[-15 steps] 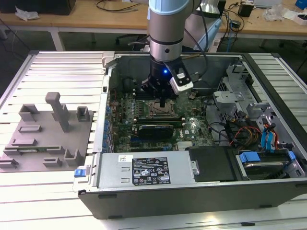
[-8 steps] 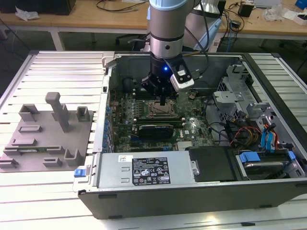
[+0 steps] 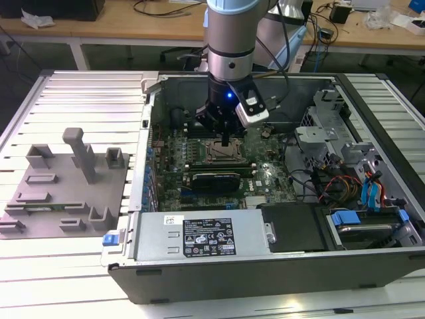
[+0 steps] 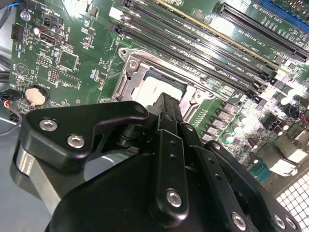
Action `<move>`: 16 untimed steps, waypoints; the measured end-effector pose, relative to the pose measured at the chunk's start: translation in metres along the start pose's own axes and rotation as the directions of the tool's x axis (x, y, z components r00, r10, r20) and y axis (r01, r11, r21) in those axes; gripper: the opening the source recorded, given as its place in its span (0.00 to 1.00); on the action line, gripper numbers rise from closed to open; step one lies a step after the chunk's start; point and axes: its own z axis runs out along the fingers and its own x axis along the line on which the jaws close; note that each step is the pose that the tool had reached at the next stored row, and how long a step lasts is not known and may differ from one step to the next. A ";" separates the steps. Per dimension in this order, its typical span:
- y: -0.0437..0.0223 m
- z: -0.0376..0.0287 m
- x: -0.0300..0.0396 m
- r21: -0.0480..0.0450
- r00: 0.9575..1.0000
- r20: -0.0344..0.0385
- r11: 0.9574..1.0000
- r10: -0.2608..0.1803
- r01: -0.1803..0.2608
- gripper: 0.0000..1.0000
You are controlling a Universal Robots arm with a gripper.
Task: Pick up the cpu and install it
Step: 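Install the second cpu locking lever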
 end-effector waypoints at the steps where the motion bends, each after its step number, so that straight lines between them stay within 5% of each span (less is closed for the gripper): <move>1: -0.0005 0.0000 0.0000 0.000 1.000 0.000 1.000 0.000 0.000 0.11; 16: -0.0153 0.0001 -0.0012 0.000 1.000 0.000 1.000 0.000 0.000 0.11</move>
